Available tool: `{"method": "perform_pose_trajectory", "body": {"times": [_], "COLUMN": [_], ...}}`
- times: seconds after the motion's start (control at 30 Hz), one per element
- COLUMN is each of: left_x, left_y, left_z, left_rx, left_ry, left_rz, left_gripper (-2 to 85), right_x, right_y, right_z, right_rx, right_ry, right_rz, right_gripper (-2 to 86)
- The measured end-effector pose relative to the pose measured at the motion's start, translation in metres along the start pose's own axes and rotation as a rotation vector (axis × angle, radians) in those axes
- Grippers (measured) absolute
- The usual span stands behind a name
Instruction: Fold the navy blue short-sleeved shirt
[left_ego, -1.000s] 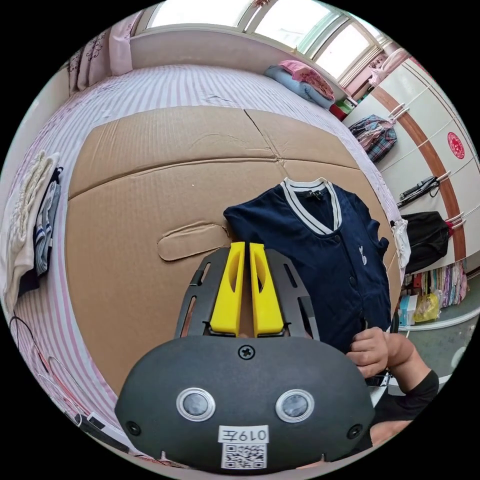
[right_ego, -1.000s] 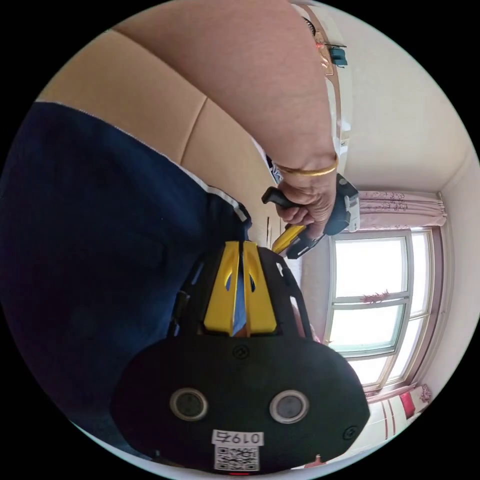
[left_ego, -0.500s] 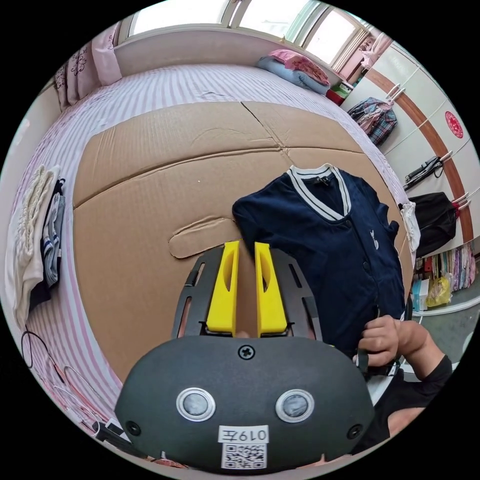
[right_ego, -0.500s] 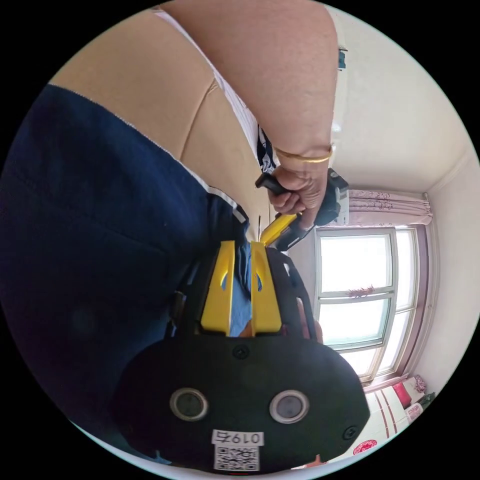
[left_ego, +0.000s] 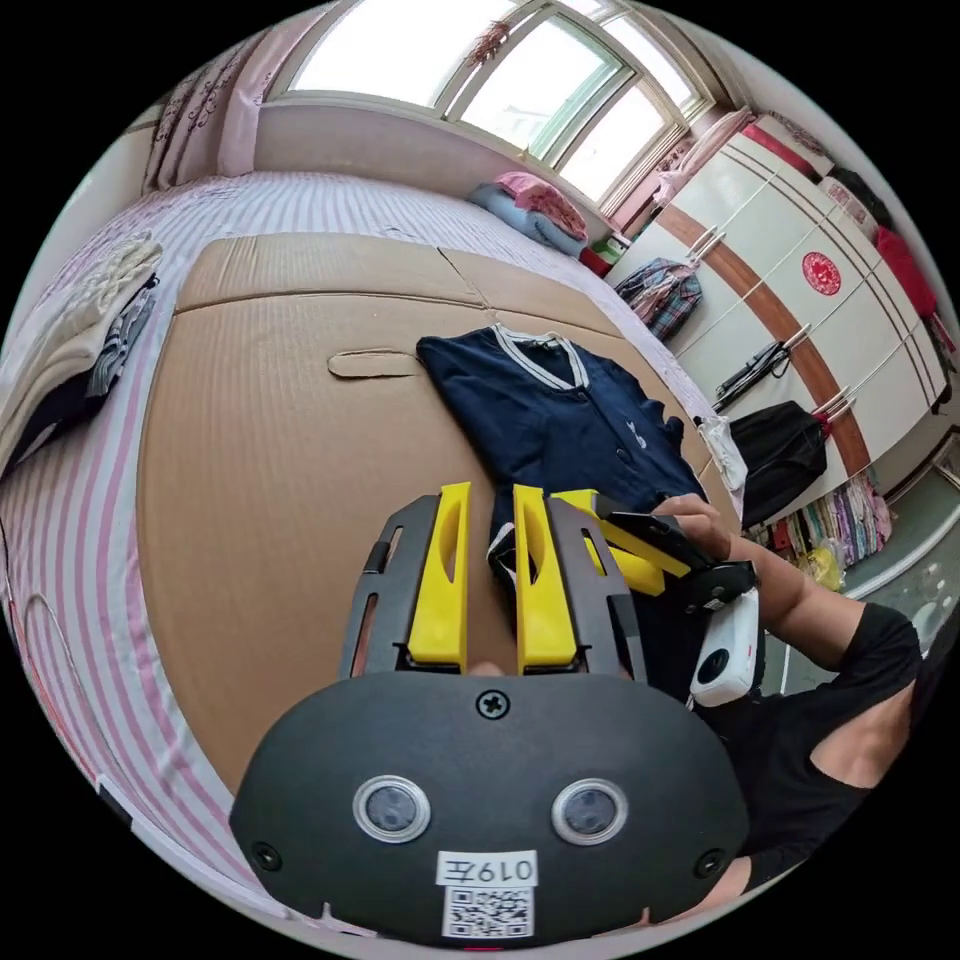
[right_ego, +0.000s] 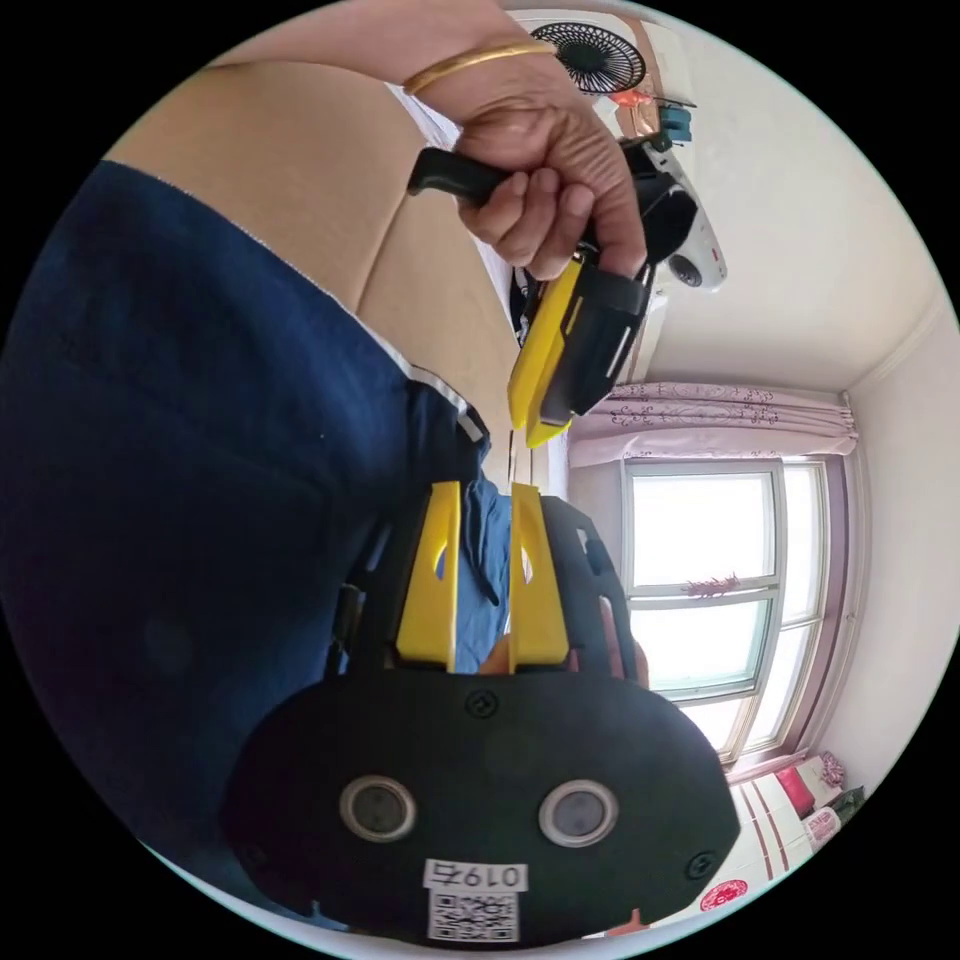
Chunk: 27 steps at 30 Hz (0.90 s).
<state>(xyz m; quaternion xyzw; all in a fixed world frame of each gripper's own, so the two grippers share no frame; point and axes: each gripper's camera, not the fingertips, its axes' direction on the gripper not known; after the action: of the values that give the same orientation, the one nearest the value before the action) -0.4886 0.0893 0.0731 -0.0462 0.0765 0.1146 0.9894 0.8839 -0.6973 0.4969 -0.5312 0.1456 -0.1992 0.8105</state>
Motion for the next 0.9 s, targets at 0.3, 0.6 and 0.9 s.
{"method": "perform_pose_trajectory", "body": {"times": [0.3, 0.6, 0.9], "left_x": [0.128, 0.228, 0.275], "left_y": [0.057, 0.096, 0.131], "left_z": [0.009, 0.058, 0.063], "left_rx": [-0.092, -0.105, -0.077], "left_ry": [-0.329, -0.647, -0.684], "left_rz": [0.438, 0.622, 0.656], "left_gripper": [7.5, 5.3, 1.0], "right_x": [0.011, 0.020, 0.046], "right_y": [-0.011, -0.016, -0.006], "right_z": [-0.007, -0.027, -0.034], "right_rx": [-0.019, -0.025, -0.072], "right_ry": [0.002, 0.015, -0.048], "right_rz": [0.059, 0.068, 0.100], "right_gripper": [0.7, 1.9, 8.5]}}
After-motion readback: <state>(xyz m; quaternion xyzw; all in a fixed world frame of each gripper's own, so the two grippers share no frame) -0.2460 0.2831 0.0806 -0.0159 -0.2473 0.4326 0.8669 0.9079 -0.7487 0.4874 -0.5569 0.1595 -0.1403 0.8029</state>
